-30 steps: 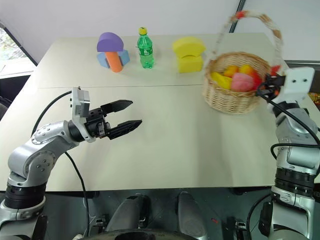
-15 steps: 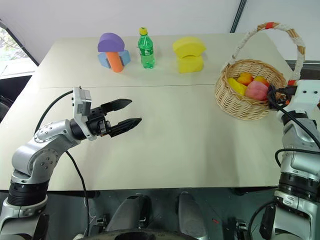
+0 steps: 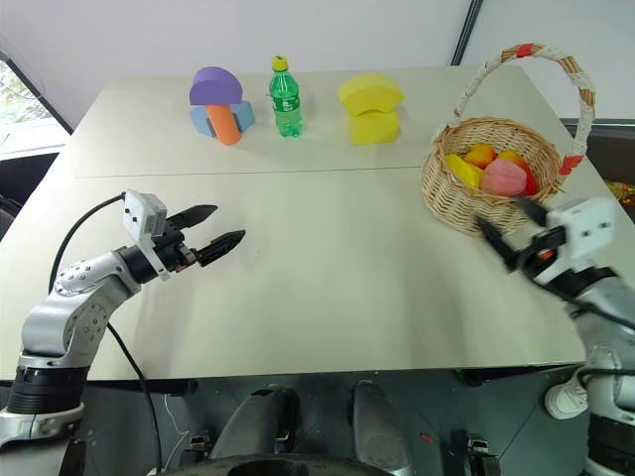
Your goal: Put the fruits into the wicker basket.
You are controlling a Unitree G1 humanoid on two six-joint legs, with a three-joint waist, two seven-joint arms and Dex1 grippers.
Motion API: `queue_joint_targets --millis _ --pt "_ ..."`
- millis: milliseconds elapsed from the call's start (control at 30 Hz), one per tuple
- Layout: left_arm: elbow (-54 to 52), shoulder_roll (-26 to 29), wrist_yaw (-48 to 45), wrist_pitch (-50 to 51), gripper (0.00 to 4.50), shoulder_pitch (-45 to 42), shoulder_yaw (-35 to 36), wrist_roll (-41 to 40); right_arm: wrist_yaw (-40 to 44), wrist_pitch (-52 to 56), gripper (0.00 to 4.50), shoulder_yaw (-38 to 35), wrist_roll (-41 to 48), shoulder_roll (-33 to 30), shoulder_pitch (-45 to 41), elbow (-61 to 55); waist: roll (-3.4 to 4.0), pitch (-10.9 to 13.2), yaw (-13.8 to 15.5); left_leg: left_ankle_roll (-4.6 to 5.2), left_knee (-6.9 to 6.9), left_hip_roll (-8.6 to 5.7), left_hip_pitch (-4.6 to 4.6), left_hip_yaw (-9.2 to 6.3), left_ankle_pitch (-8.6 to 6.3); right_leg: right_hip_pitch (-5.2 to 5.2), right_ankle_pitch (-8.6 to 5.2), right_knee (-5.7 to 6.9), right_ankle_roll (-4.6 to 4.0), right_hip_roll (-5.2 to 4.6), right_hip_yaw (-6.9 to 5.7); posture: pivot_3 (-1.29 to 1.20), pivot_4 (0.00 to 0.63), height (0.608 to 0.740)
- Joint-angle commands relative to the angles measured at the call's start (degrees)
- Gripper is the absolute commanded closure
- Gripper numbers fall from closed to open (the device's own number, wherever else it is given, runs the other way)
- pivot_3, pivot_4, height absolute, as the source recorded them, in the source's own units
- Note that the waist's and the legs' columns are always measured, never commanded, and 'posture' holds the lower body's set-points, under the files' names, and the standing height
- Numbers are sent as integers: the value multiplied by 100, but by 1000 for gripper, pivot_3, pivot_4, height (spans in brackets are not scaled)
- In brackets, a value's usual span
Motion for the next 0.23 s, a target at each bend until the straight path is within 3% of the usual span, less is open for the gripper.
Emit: queue_joint_targets --millis 33,233 --pt "-52 -37 81 -209 0 132 221 75 58 4 1082 474 -221 -15 -163 -108 -1 0 11 0 0 0 0 0 0 0 0 -1 0 -1 0 0 150 740" --pt "-121 -63 166 -279 0 455 346 99 49 -183 1082 905 -463 188 -586 377 -1 0 33 -2 1 0 -3 -2 -1 -2 0 -5 0 -4 -2 0 150 740"
